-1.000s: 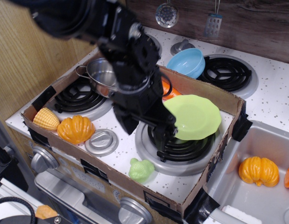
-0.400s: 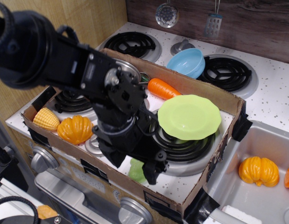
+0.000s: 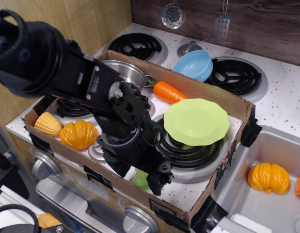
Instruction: Put broccoli in pot
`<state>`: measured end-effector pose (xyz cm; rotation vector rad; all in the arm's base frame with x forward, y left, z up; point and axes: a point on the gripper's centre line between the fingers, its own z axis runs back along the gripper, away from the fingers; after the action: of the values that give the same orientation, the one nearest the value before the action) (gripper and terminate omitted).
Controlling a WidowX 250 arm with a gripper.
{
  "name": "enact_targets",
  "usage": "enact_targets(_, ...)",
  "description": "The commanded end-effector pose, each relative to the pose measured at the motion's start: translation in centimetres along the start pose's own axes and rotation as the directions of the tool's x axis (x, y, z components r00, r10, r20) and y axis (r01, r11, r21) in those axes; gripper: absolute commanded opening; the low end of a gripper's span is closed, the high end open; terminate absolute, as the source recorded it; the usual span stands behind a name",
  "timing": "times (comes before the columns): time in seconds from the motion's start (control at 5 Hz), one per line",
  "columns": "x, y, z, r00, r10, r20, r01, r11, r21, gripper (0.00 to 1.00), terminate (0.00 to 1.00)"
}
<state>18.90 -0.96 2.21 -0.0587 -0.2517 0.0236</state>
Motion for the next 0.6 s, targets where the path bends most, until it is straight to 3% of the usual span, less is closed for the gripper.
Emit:
enact_targets(0.0,1.5,1.0,-0.3,0.999,-0.034,0.032,0.034,0.999,0.011,1.00,0.00)
enact_targets(0.4,1.1,1.6,-2.7,0.999,-0.010,0.051,0.012,0.999,-0.048,1.00,0.00)
